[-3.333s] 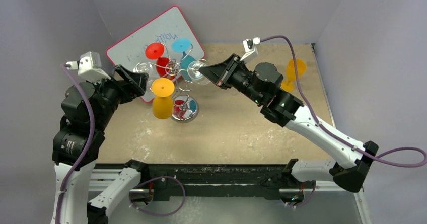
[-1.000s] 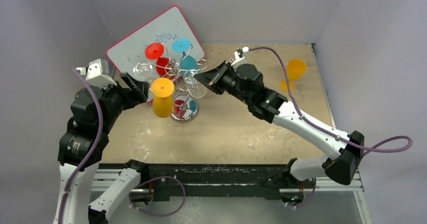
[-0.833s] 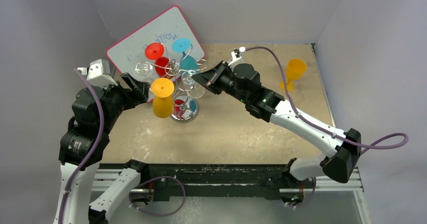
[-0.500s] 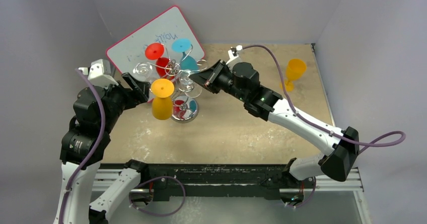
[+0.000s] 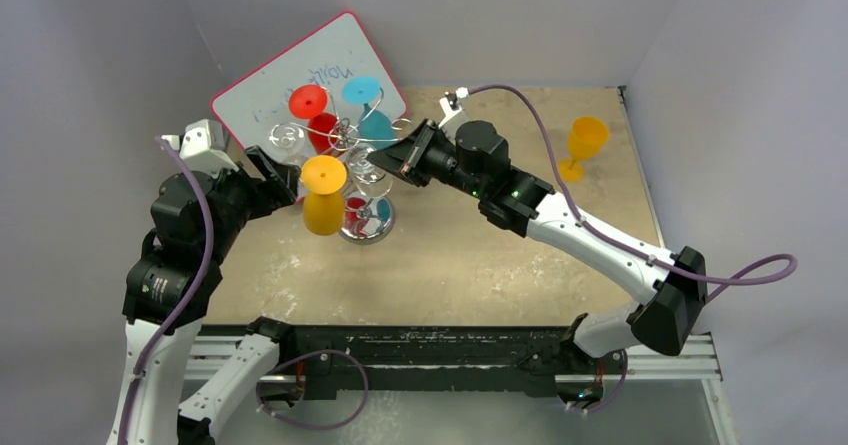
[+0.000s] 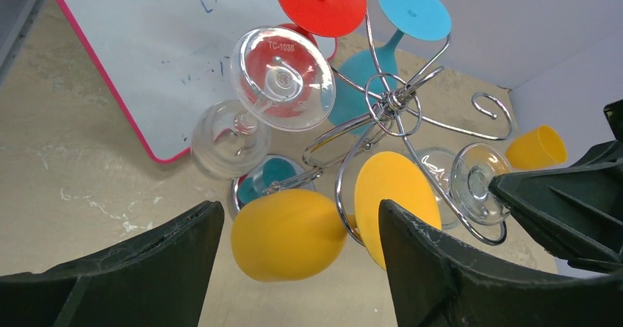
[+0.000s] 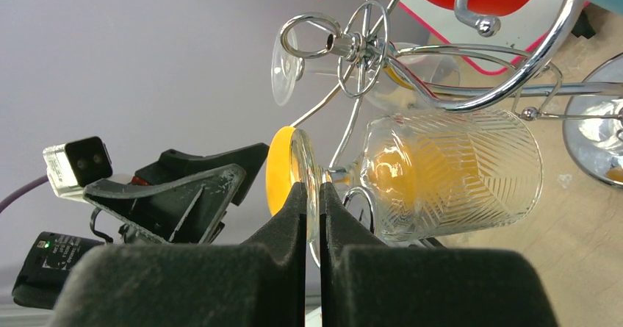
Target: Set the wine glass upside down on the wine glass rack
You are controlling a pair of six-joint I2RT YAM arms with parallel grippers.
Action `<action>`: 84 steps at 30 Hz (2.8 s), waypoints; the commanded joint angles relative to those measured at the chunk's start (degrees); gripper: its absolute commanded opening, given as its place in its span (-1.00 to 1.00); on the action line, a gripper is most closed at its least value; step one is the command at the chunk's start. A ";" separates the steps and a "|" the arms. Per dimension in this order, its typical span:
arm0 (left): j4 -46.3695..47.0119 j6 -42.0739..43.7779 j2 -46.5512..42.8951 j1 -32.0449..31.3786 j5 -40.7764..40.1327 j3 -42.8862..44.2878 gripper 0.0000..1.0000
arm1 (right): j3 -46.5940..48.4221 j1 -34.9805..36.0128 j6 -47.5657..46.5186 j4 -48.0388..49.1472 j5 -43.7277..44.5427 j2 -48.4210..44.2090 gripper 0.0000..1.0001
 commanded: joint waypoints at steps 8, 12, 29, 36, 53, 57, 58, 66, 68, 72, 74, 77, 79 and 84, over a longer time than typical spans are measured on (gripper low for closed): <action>2.54 1.34 -0.06 -0.02 -1.63 -0.46 0.53 | 3.19 0.35 -1.78 5.57 -2.16 -3.32 -1.00; 2.41 1.52 0.00 -0.01 -2.12 -0.79 0.53 | 2.55 0.28 -2.31 5.81 -2.82 -4.08 -1.00; 1.96 1.67 0.11 -0.02 -2.92 -2.01 0.53 | -1.10 0.28 -2.28 5.08 -1.66 -7.47 -1.00; 1.66 1.61 0.12 -0.02 -3.17 -2.21 0.53 | -1.51 0.23 -1.89 4.14 -0.26 -7.79 -1.00; 0.98 1.60 0.29 -0.01 -3.94 -1.81 0.53 | -7.18 0.02 7.44 3.24 6.77 -11.72 -1.00; 1.55 2.10 0.78 0.01 -4.56 -1.56 0.53 | -7.81 0.01 10.09 2.84 7.07 -12.09 -1.00; 1.62 2.27 1.33 -0.02 -4.50 -0.86 0.52 | -8.01 -0.01 10.54 3.15 6.99 -12.13 -1.00; 2.30 1.52 3.25 0.06 -4.11 1.25 0.51 | -8.63 0.01 13.69 2.84 7.92 -12.08 -1.00; 2.41 1.65 3.18 0.02 -4.09 1.34 0.51 | -8.79 0.01 14.13 2.21 8.63 -12.39 -1.00; 2.55 1.88 2.87 0.03 -4.10 1.60 0.51 | -9.16 0.02 14.05 1.57 9.87 -13.02 -1.00; 2.42 1.96 2.93 -0.02 -4.06 1.97 0.51 | -9.34 0.01 14.22 0.63 10.82 -13.17 -1.00; 1.95 2.09 2.78 0.03 -3.97 2.92 0.51 | -9.70 0.01 14.57 0.18 11.36 -13.42 -1.00; 1.43 2.51 2.59 -0.02 -4.20 3.56 0.51 | -9.70 0.01 14.36 0.27 11.46 -13.42 -0.97; 0.13 3.64 1.63 -0.02 -5.50 4.24 0.52 | -8.60 0.01 12.54 1.27 10.24 -12.40 -0.75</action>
